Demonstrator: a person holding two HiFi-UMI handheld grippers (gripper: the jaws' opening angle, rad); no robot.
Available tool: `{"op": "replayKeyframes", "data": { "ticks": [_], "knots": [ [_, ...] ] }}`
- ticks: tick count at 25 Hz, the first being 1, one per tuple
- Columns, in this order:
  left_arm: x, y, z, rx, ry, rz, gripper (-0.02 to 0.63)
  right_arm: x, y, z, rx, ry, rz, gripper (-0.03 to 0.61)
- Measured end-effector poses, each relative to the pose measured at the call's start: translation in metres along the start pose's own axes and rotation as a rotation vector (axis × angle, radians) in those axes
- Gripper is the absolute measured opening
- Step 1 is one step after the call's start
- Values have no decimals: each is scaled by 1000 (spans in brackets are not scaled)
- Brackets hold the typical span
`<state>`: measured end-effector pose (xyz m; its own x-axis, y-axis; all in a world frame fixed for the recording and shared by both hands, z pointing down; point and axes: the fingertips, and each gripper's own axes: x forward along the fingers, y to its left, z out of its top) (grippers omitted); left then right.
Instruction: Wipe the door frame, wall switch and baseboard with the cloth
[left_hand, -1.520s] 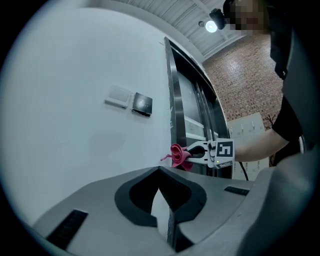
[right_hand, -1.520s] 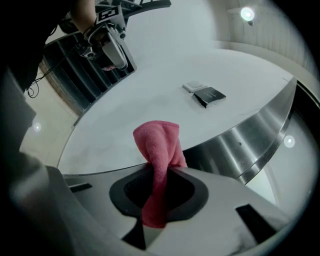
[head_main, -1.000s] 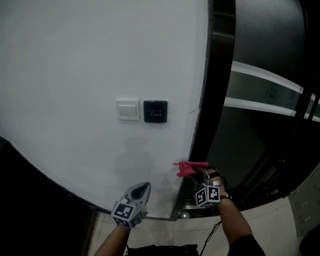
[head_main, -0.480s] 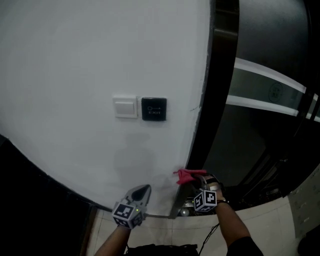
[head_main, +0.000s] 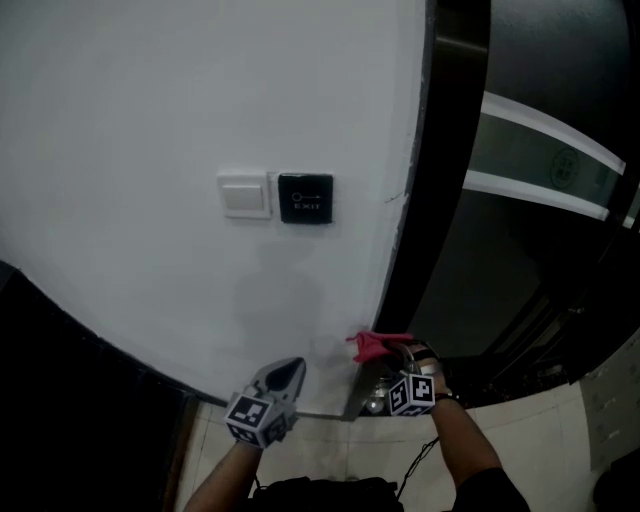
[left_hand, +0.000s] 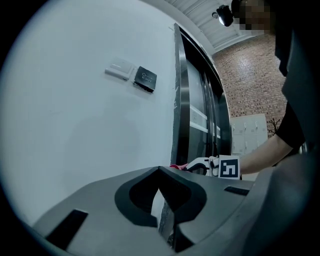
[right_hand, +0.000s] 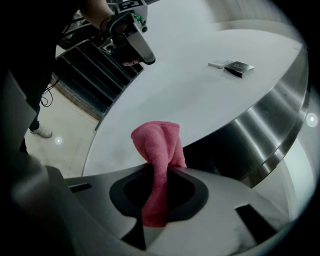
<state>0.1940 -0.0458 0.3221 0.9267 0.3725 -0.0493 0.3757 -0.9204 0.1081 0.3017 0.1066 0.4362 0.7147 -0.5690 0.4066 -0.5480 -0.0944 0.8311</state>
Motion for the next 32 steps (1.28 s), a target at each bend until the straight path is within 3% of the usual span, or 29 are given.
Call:
{"op": "replayKeyframes", "data": {
  "ticks": [6, 21, 32],
  "knots": [
    [2, -5, 1, 1, 12, -15, 3, 7, 16, -7, 39, -3, 40, 60],
    [-14, 19, -13, 16, 68, 49, 3, 30, 63, -26, 71, 32, 179, 60],
    [-44, 33, -22, 14, 90, 103, 3, 43, 111, -49, 101, 165, 291, 60]
  ]
}}
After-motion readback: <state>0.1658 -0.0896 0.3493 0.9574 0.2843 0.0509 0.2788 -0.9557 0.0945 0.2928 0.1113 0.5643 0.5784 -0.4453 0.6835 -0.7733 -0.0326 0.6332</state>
